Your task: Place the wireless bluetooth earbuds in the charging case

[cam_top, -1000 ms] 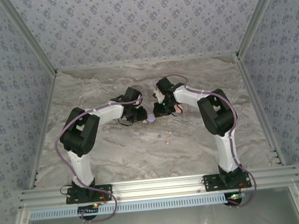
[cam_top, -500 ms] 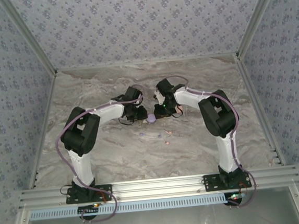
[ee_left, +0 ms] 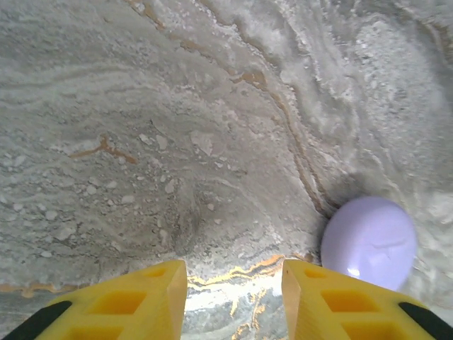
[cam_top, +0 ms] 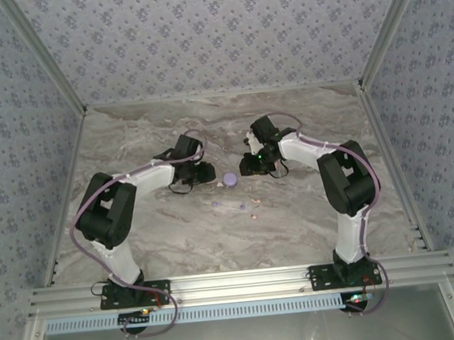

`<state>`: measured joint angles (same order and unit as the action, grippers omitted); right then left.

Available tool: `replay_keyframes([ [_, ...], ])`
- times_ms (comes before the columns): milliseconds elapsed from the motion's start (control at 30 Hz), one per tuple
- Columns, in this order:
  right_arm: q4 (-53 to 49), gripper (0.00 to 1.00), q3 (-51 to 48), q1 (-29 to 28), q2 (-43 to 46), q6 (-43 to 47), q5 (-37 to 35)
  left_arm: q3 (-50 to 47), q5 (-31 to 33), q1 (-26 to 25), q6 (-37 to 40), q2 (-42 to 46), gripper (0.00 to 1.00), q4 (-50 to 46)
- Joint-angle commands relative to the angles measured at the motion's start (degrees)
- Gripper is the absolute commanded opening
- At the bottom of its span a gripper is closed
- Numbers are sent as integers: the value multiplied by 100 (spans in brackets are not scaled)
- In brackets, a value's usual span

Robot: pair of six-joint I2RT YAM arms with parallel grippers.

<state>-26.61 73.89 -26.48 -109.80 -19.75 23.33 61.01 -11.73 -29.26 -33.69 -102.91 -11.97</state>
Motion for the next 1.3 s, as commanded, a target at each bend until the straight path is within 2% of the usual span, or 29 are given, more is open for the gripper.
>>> replay_keyframes([
  [0, 338, 34, -112, 15, 78, -272, 647, -353, -1086, 181, -375, 114, 41, 959],
  [267, 549, 36, -120, -1, -126, -460, 870, -602, -1832, 192, -651, -174, 47, 1654],
  [1267, 728, 26, -75, 10, -639, -632, 1006, -72, -1894, -68, -612, -821, 40, 1351],
])
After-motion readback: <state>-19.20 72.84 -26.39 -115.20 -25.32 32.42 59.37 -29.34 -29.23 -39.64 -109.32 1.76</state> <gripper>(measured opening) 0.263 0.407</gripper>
